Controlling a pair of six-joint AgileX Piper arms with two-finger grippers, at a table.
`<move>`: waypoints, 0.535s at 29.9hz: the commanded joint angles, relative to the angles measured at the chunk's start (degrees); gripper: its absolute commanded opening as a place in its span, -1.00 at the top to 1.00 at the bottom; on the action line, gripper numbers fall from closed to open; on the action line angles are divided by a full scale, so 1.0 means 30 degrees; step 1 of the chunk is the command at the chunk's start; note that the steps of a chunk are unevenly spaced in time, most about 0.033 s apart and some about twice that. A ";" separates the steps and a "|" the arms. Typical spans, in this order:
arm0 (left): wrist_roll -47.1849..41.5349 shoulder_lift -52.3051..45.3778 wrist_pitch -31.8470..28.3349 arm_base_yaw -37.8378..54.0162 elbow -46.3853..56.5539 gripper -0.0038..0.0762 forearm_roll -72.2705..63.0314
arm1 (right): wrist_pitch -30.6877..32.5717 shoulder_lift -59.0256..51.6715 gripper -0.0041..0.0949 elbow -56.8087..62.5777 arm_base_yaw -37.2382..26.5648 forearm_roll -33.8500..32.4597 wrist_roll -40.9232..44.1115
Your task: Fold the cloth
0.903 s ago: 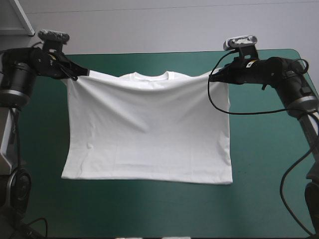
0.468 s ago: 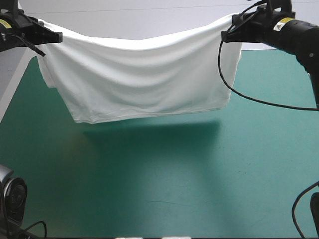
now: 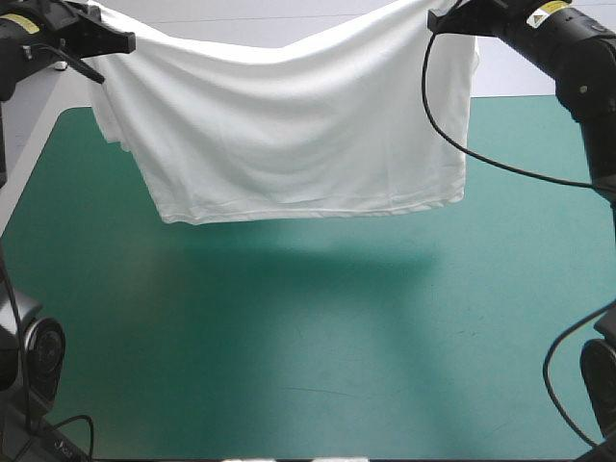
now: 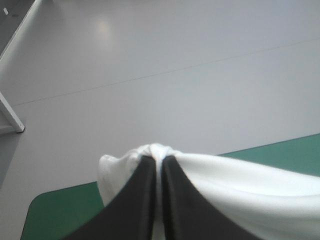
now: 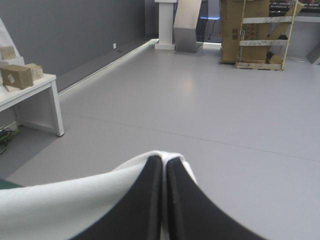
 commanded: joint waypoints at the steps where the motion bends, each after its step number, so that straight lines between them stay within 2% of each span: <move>1: -0.0004 0.0296 -0.3623 -0.0013 -0.0512 0.85 -0.0394 | -0.4435 0.0522 0.95 -0.0608 -0.0099 0.0092 -0.0208; 5: 0.0371 0.1267 -0.6307 -0.0013 -0.0550 0.85 -0.0394 | -0.7457 0.1787 0.95 -0.0650 -0.0099 0.0092 -0.0296; 7: 0.0371 0.1548 -0.7321 -0.0013 -0.0673 0.85 -0.0394 | -0.8081 0.2232 0.95 -0.0723 -0.0133 0.0092 -0.0296; 12: 0.0412 0.2058 -0.7271 -0.0013 -0.0758 0.85 -0.0394 | -0.7443 0.2940 0.95 -0.1031 -0.0134 -0.0031 -0.0296; 16: 0.0446 0.2850 -0.5476 -0.0013 -0.0758 0.85 -0.0404 | -0.4738 0.3423 0.95 -0.1031 -0.0134 -0.0038 0.0380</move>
